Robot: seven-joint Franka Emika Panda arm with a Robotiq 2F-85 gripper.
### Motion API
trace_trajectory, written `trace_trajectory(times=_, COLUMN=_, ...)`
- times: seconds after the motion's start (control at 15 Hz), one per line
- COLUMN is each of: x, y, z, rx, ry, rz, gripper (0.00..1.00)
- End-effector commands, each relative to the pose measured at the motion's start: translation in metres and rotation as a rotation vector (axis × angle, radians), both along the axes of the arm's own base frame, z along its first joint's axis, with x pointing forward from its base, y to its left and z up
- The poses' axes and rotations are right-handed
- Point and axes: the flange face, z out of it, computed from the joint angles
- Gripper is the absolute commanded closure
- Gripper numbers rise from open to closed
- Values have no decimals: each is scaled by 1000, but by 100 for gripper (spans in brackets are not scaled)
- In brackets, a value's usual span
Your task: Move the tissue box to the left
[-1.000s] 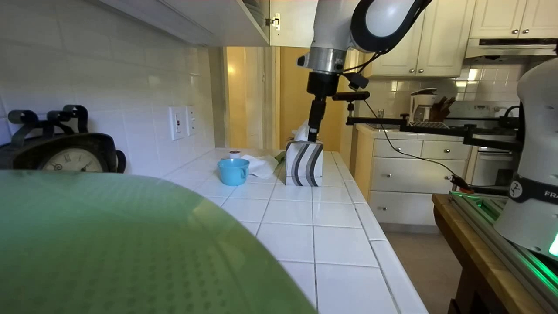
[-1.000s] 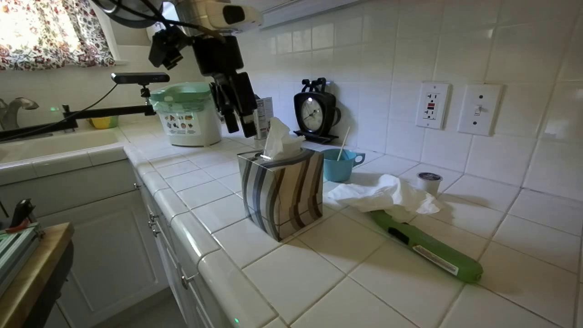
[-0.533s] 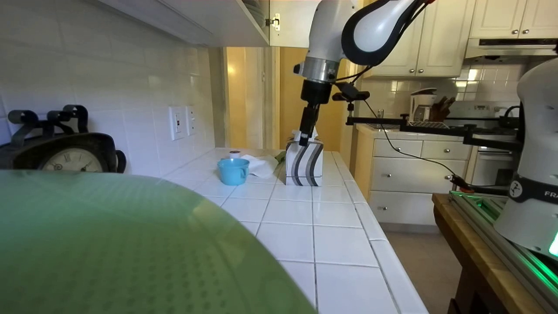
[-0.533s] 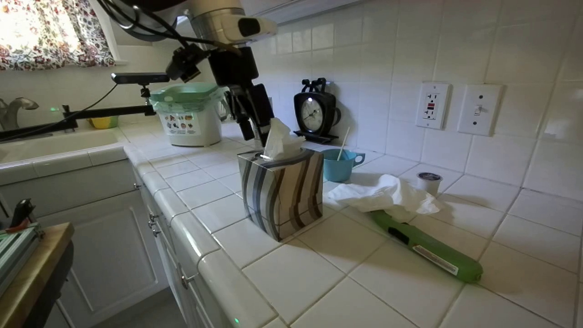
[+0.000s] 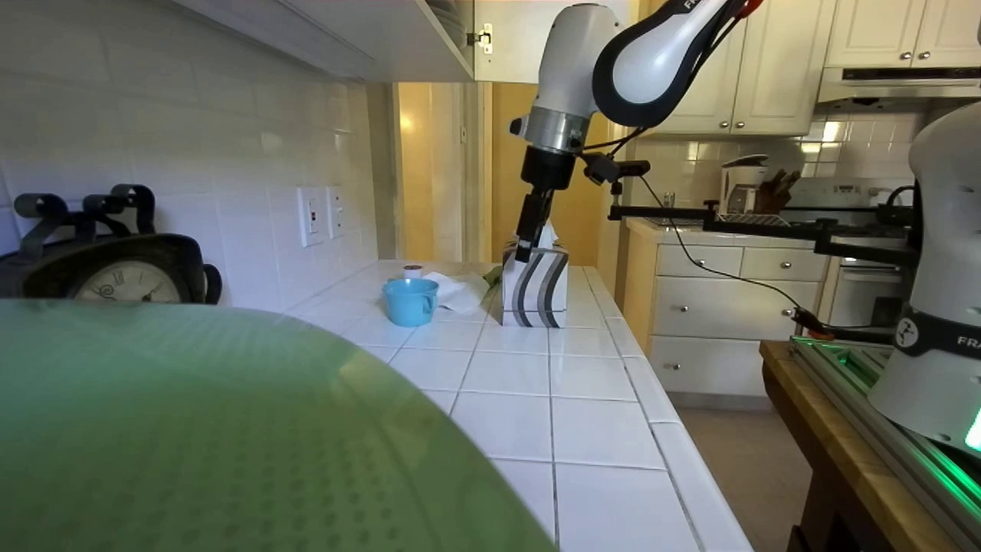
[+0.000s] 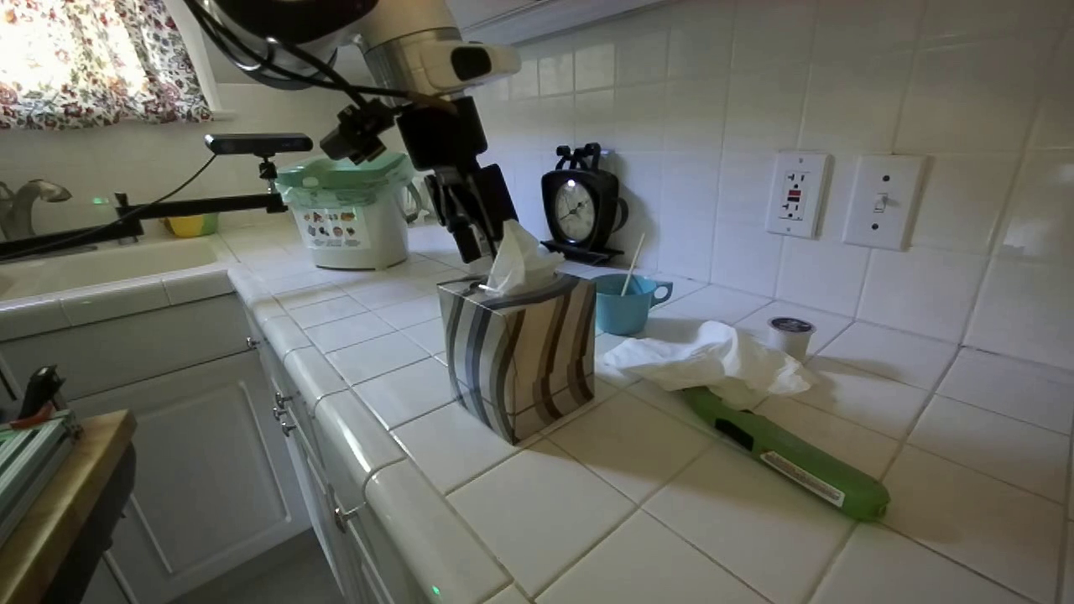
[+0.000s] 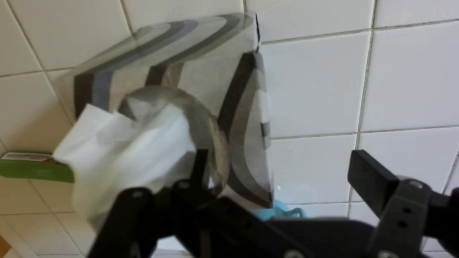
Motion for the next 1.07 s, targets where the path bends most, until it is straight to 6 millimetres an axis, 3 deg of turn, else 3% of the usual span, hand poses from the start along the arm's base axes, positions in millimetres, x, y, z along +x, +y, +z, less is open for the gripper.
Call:
trace_trajectory(times=0.0, x=5, y=-4, z=-3, rx=9, ry=-7, rz=28, gripper=2)
trace_trajectory(times=0.07, x=6, y=-4, z=-4, rx=9, ry=-7, rz=28, gripper=26)
trace_trajectory(times=0.2, x=6, y=-5, z=-6, rx=8, ry=-9, rz=28, gripper=32)
trace_trajectory(times=0.67, x=7, y=-7, z=-3, rx=6, ry=-16, rz=32, gripper=87)
trace_trajectory(times=0.8, x=6, y=-3, z=0, rx=2, ry=-19, rz=52, gripper=96)
trace_trajectory(times=1.0, x=1, y=15, z=4, rx=-14, ry=-12, rz=176, gripper=96)
